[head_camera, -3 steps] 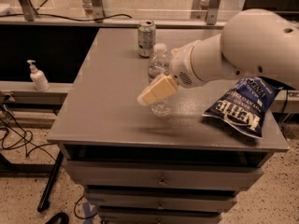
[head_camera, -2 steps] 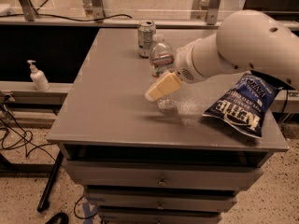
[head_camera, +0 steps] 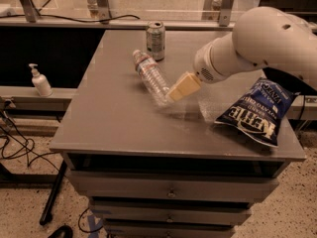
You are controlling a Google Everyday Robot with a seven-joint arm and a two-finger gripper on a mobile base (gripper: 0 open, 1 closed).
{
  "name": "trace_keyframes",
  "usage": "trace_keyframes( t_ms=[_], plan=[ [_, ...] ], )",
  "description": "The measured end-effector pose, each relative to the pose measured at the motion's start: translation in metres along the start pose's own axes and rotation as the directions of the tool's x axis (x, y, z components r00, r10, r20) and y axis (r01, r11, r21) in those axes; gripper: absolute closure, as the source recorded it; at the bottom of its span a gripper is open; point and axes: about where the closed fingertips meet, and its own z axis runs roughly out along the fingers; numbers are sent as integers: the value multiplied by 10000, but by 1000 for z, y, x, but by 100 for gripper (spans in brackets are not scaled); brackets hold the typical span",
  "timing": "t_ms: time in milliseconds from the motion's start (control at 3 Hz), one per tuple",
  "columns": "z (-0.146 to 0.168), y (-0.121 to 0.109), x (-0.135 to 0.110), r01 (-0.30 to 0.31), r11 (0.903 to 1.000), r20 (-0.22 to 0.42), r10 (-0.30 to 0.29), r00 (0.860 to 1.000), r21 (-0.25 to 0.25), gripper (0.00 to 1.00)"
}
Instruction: Knock water bottle over
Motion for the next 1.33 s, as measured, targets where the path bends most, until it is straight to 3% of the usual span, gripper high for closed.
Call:
trace_keyframes(
  t_ms=[667,1333],
  plan=[
    [3,-11,23,-106,9999,-447,99,9990,-136,0],
    [-25,-39,44,-191,9899,-399,136,9991,-1408,0]
  ],
)
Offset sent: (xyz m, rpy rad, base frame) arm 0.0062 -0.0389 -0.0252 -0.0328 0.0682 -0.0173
